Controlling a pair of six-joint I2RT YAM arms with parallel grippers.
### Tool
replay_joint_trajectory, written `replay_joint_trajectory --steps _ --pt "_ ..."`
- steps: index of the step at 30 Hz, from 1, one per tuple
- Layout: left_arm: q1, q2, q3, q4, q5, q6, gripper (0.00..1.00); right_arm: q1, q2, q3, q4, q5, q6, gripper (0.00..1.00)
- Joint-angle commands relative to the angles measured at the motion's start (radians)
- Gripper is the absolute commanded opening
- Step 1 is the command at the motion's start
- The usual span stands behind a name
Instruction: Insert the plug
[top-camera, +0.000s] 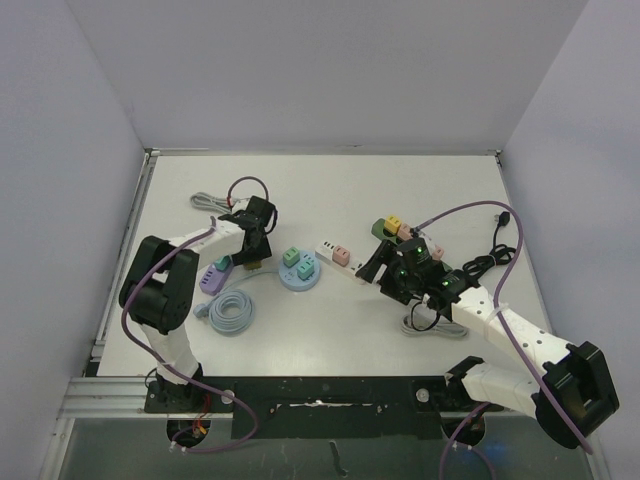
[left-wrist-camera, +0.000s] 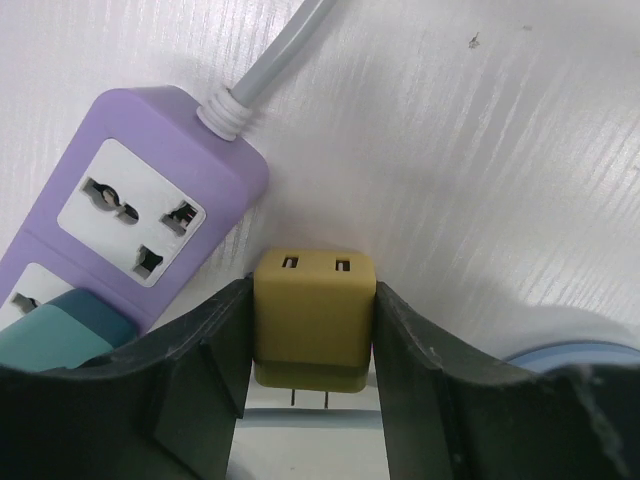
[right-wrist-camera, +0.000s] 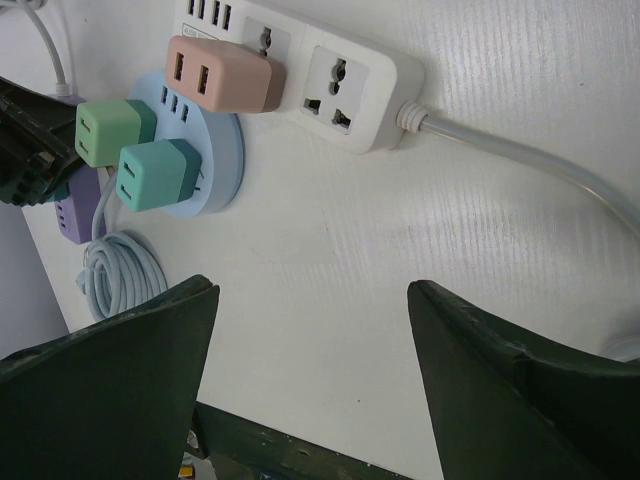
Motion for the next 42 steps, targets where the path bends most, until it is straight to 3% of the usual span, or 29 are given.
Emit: replay_joint_trajectory --steps 1,5,9,12,18,24,27,31,42 --pt "0.003 -0.001 -0.002 0.049 0.027 -0.002 0.41 -0.006 -0.023 0.008 0.028 0.027 0.001 0.78" --pt "-0.014 -0.072 -0.019 0.086 0.028 0.037 0.34 -0.009 -0.023 0.031 0.025 0.026 -0.030 0.77" --pt "-0.047 -0.191 -0.051 0.125 0.031 0.087 0.33 -0.022 -0.008 0.092 0.010 0.000 -0.118 0.77" --pt "-0.094 -0.312 -0.104 0.213 0.066 0.187 0.32 -0.056 0.011 0.144 0.009 -0.105 -0.209 0.77" --pt "-0.238 -0.564 -0.274 0.533 0.294 0.457 0.32 -0.113 0.040 0.250 0.012 -0.367 -0.404 0.78" --pt "-0.265 -0.720 -0.487 0.855 0.553 0.604 0.31 -0.124 0.066 0.360 -0.050 -0.546 -0.547 0.78" --pt "-0.271 -0.741 -0.579 1.010 0.692 0.702 0.31 -0.121 0.083 0.390 -0.053 -0.588 -0.568 0.77" --pt "-0.278 -0.706 -0.572 1.033 0.843 0.823 0.31 -0.077 0.127 0.424 -0.047 -0.584 -0.553 0.77" --pt "-0.333 -0.635 -0.531 1.042 0.846 0.944 0.30 0.052 0.234 0.422 -0.025 -0.456 -0.449 0.69"
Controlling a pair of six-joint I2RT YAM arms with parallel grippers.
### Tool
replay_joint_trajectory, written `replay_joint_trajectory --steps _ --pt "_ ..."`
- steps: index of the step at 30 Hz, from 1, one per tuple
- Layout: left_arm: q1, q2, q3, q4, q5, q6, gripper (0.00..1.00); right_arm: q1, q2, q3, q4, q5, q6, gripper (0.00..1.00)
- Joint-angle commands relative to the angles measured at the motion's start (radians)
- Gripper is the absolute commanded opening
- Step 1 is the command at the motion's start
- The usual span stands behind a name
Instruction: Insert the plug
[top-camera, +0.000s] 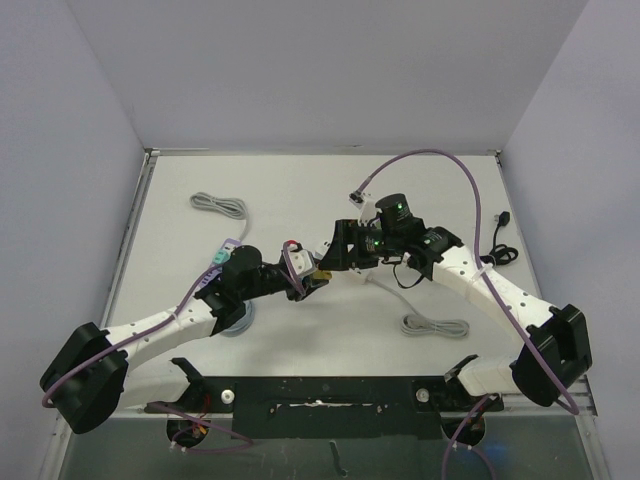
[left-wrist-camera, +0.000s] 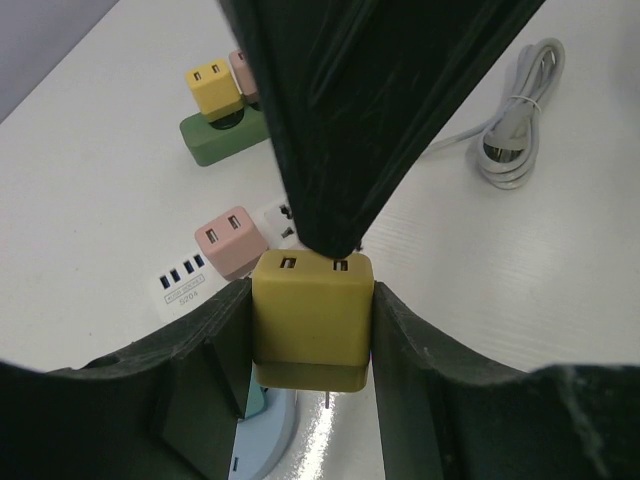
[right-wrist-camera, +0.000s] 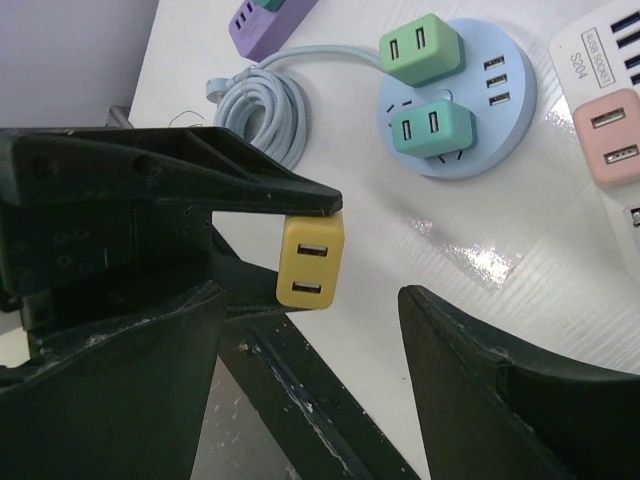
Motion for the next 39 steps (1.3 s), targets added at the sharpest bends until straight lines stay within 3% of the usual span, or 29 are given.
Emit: replay_joint_trajectory --steps 1,11,13,18,20,21,22,25,29,34,37,39 --pt "-0.016 0.008 0.054 0.099 0.035 0.069 0.30 0.022 0.006 0.010 0.037 0.049 0.049 0.67" --pt "-0.035 0.022 0.042 0.121 -0.030 0.083 0.30 0.059 0.063 -0.027 0.093 0.073 0.156 0.49" --pt "-0.037 0.022 0.040 0.121 -0.055 0.060 0.31 0.062 0.067 -0.034 0.108 0.053 0.159 0.37" --pt "-0.041 -0.013 0.037 0.093 -0.212 -0.035 0.49 0.045 0.075 0.010 0.068 0.055 0.078 0.14" --pt "-0.041 -0.045 0.039 0.041 -0.283 -0.077 0.57 0.019 0.085 0.045 0.018 0.073 0.005 0.12" --pt "-0.041 -0.065 0.040 0.009 -0.321 -0.103 0.70 -0.002 0.087 0.061 -0.002 0.074 -0.036 0.11" --pt "-0.041 -0.085 0.041 -0.026 -0.371 -0.141 0.76 -0.021 0.088 0.074 -0.017 0.070 -0.083 0.11" --pt "-0.041 -0.149 0.045 -0.179 -0.583 -0.321 0.77 -0.076 0.094 0.123 -0.079 0.071 -0.236 0.11" --pt "-0.038 -0.255 0.038 -0.417 -0.764 -0.588 0.77 -0.132 0.111 0.172 -0.174 0.140 -0.435 0.11" --pt "-0.020 -0.374 0.044 -0.675 -0.790 -0.817 0.77 -0.134 0.108 0.145 -0.190 0.245 -0.637 0.07" --pt "-0.006 -0.481 0.013 -0.696 -0.690 -0.799 0.77 -0.139 0.086 0.101 -0.156 0.229 -0.730 0.07" --pt "-0.004 -0.542 -0.017 -0.690 -0.696 -0.804 0.77 -0.143 0.101 0.098 -0.168 0.225 -0.796 0.07"
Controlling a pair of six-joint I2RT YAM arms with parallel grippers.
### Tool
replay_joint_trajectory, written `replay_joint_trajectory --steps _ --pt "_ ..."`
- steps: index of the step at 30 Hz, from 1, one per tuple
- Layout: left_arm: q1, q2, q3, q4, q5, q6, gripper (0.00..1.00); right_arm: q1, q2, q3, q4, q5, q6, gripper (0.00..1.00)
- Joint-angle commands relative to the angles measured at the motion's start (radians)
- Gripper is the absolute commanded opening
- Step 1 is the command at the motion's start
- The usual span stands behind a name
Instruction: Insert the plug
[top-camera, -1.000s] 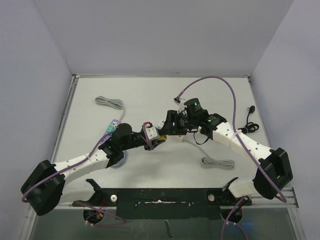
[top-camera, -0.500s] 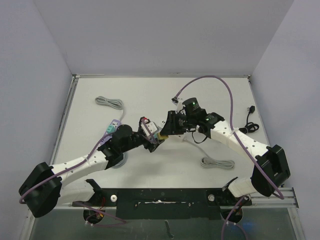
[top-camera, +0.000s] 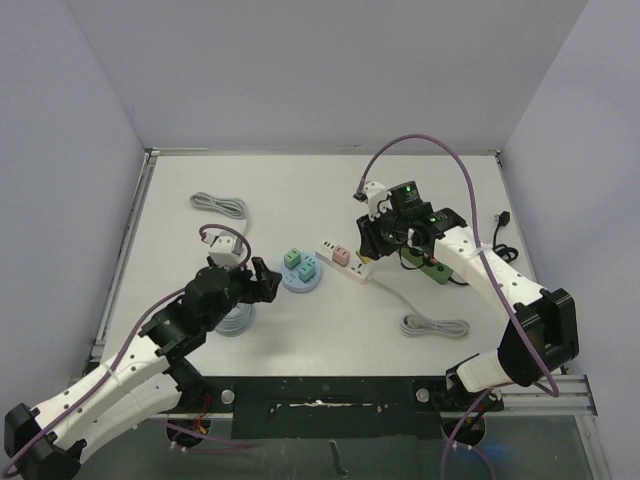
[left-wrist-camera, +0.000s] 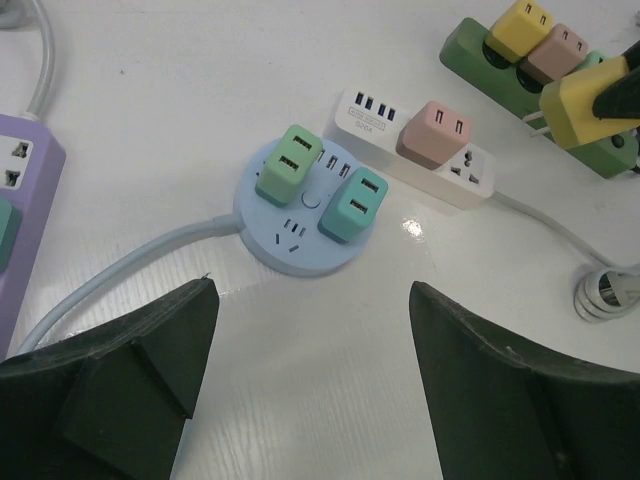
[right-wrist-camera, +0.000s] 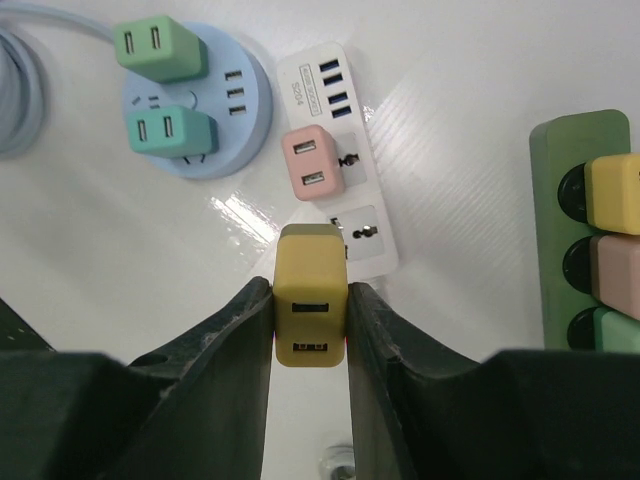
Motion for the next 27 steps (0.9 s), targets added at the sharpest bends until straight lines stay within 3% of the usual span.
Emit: replay_joint_trajectory --steps 1,13,27 --pt "0.010 -0.144 -0.025 -0.065 -0.004 -0.098 0.77 -0.004 0.000 -0.019 0.012 0.025 -0.231 0.07" --pt "0.010 -0.222 -0.043 -0.082 -0.026 -0.114 0.77 0.000 0.228 0.075 -0.014 -0.028 -0.330 0.02" --pt "0.010 -0.201 -0.057 -0.046 -0.025 -0.110 0.77 0.002 0.262 0.128 -0.131 -0.160 -0.362 0.02"
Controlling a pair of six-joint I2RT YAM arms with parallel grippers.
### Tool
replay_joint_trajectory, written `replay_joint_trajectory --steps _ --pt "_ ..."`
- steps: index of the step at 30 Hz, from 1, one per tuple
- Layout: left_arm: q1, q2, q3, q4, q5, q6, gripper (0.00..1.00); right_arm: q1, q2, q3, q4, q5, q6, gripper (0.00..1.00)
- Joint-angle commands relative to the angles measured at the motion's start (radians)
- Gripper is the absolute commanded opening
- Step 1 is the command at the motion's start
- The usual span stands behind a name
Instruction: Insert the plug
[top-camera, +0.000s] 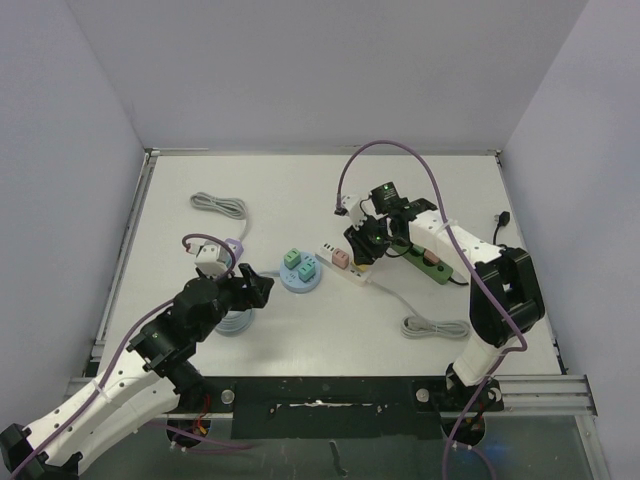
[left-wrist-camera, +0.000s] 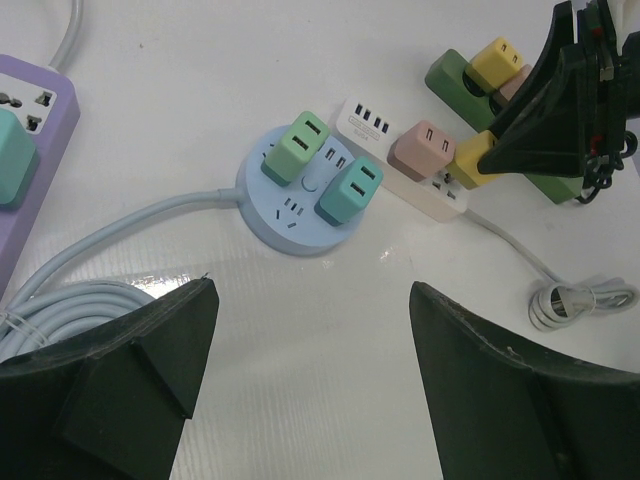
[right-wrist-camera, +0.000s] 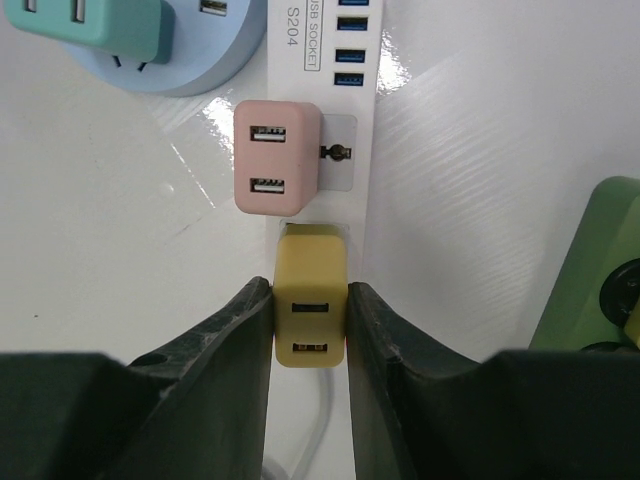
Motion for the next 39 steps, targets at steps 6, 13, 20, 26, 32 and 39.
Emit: replay_joint_trajectory --steps 6,13,20,26,32,39 --pt "0.003 0.009 0.006 0.050 -0.008 -0.004 0.77 0.002 0.052 0.092 -0.122 -0.018 -0.017 0.02" --pt "0.003 0.003 0.004 0.041 -0.016 -0.009 0.77 0.002 0.045 0.134 -0.138 -0.033 0.012 0.03" --pt "0.003 0.004 0.002 0.041 -0.016 -0.013 0.77 0.003 0.070 0.113 -0.144 -0.060 0.019 0.04" --pt "0.003 0.004 0.001 0.038 -0.018 -0.015 0.77 0.011 0.085 0.094 -0.096 -0.003 0.043 0.04" --pt "0.003 0.000 0.000 0.034 -0.025 -0.020 0.77 0.056 0.041 0.022 0.011 0.067 0.045 0.04" --pt "0.003 -0.004 0.005 0.026 -0.029 -0.020 0.77 0.089 0.053 -0.016 0.008 0.138 0.030 0.04"
